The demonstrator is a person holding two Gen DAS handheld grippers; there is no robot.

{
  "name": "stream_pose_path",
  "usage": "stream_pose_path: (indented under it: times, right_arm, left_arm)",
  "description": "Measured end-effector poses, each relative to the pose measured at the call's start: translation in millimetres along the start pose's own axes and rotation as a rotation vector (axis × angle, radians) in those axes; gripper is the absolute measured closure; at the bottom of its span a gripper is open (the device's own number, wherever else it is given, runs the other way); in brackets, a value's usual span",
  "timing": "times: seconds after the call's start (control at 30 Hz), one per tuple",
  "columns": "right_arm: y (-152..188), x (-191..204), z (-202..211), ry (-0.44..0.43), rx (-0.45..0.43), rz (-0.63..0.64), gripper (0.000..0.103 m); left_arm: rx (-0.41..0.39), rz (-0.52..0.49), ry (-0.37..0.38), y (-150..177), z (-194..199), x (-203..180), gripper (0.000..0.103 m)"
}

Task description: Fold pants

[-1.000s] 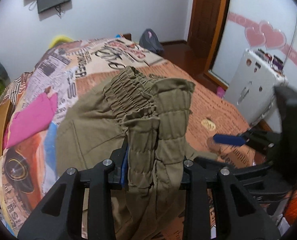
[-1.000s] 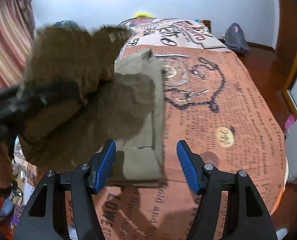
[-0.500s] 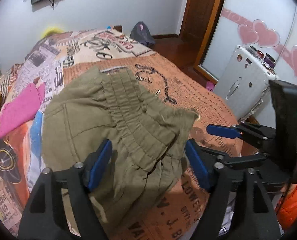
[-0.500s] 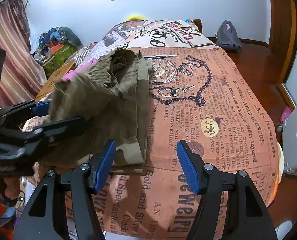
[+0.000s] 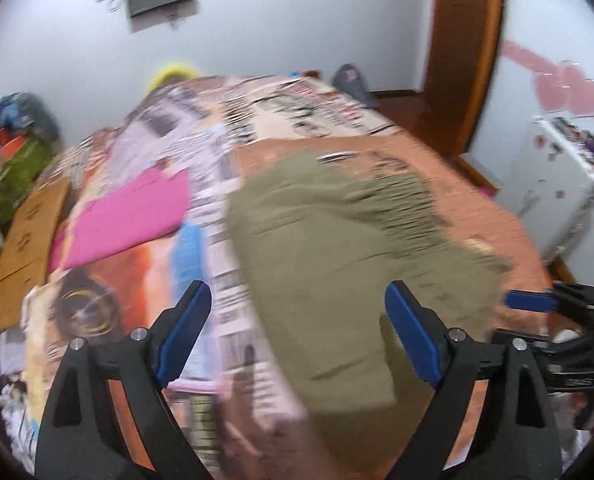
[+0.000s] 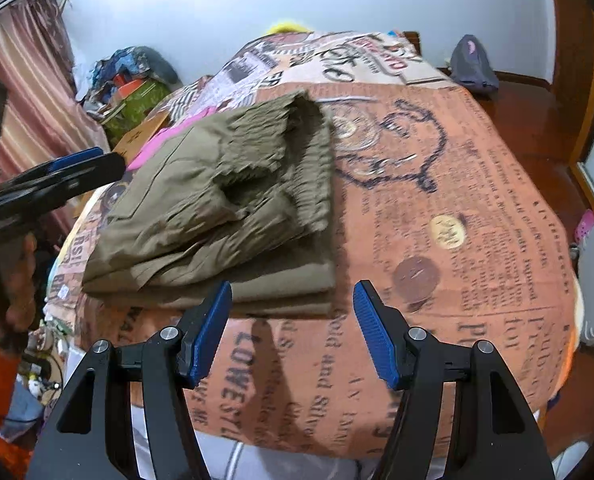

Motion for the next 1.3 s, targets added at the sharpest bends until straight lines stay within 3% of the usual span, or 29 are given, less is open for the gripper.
stream_pose_path:
  times: [0.2,0.43,0.6,0.73,0.87,1.07,1.17,1.3]
  right_arm:
    - [-3,11,-25,0.004,0.017,0.026,0.042]
    - [-20,2,-39,0.029,0.026,0.073,0.039]
    - [-41,-17,-51,0.067,0.025,0.088,0.039]
    - [-62,-37,-65,0.109,0.021,0.074,0.039]
    - [-84,-62,-77,0.202,0.004,0.041,0.039]
    - [-88,-76,-45,0.207,-0.044,-0.013,0.039]
    - [-86,-72,-27,0.171,-0.070,-0.046,0.037]
    - [-79,-47,-4,0.108,-0.101,-0.051,0.036]
  left_arm:
    - [0.070,0.015,-0.025,29,-31,23,0.014]
    - [0.053,0.038,-0.009,43,-35,22,0.013]
    - [0.065,0.085,0.042,39,-44,14,0.013]
    - [0.056,0.087,0.039,25,-55,-3,0.013]
    - [0.051,0.092,0.045,11,-59,-6,0.013]
    - [0.012,0.085,-0.037,1,-46,38,0.013]
    - [0.011,0.111,-0.090,-9,-49,77,0.013]
    - [0.030,0.156,-0.105,-24,-65,122,0.013]
Point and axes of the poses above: each gripper's, at about its wrist camera, not at the fingertips, and z roughly against the way its jaws point, x to its left, y to its underside, the point moved 5 cm from there along -z, roughly the way its jaws point, and after that the axes turned 2 degrees about x, right-handed, at the moved point
